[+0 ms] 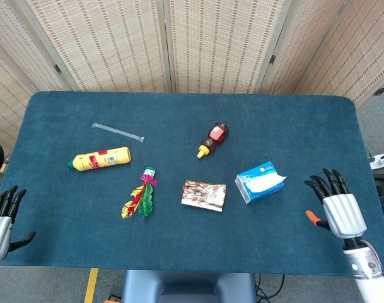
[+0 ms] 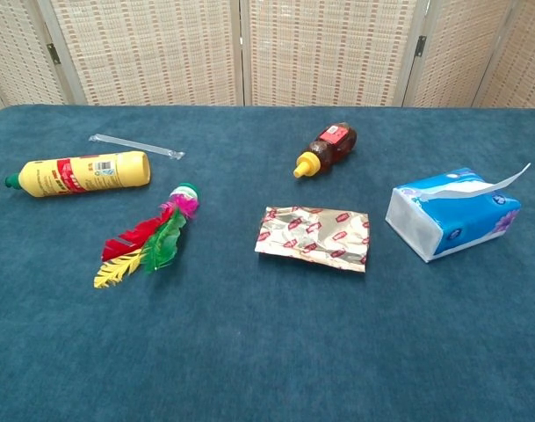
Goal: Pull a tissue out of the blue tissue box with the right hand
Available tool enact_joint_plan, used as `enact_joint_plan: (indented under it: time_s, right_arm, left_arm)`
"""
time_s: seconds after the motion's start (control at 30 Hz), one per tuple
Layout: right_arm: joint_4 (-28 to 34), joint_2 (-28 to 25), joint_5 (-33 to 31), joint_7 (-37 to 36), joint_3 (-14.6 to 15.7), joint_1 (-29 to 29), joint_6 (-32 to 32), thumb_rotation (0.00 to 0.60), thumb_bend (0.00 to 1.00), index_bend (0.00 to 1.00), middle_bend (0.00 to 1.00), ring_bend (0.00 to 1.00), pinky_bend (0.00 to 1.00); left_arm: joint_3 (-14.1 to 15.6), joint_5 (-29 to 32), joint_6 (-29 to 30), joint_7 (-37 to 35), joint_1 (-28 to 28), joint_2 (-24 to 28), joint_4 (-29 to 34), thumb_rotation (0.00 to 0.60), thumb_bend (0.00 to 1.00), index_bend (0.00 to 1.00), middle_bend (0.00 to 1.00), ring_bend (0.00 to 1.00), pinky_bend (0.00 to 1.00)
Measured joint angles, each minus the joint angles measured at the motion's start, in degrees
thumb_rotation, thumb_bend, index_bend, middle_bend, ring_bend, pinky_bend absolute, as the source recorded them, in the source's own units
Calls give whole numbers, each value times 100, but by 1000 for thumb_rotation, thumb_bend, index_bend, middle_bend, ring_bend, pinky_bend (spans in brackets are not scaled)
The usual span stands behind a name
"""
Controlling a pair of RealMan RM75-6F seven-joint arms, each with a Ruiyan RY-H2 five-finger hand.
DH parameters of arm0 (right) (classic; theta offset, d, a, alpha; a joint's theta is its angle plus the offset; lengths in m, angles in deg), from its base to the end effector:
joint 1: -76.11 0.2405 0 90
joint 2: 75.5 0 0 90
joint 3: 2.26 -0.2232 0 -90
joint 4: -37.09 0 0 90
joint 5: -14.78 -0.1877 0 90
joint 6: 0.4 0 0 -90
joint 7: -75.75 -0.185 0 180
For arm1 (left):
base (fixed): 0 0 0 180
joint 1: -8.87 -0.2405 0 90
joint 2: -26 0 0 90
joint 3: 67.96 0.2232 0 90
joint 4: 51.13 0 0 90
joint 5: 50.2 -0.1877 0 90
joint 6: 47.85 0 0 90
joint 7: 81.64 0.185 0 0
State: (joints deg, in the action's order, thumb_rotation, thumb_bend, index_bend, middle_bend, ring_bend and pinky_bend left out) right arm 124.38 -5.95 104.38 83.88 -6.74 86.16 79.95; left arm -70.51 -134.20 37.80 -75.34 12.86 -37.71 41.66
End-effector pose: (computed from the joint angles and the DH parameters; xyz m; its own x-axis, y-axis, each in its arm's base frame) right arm -0.2519 -0.2466 0.1319 0.5242 0.0007 0.8516 -0.8417 -0.1514 0.5183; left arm -0.2804 0.2123 0.1695 0.4911 0.0080 0.8711 0.8703 0.0378 -0.4910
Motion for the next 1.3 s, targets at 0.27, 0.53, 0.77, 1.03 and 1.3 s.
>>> enact_joint_plan:
  time_s: [0.27,0.53,0.77,1.03,1.3]
  right_arm:
    - [-29,548,-633,897,-318,715,-932,600,224,364,296,5,0]
    - [-222,1024,-1201,1486,-521,1130,-1414,600,225,400,317,15,0]
    - [-554,1348,-1472,1750,-573,1321,-1525,600,305,603,467,101,0]
    - [-832,1532,-1544,1586,-552,1427,-1538,600,473,676,529,139,0]
    - [-240,1219,-1108,1464,-543,1373,-1015,600,479,681,535,145,0]
  left_arm:
    - [38,-17,-77,-11,15,14,-18,600,238,0,0,0,129]
    - [45,-35,-68,-74,12,26,-7,600,241,0,0,0,128]
    - [52,-56,-61,-166,3,50,-8,600,242,0,0,0,129]
    - [67,-70,-70,-236,0,64,-4,600,248,0,0,0,130]
    - [80,-100,-48,-258,-14,85,15,600,247,0,0,0,130]
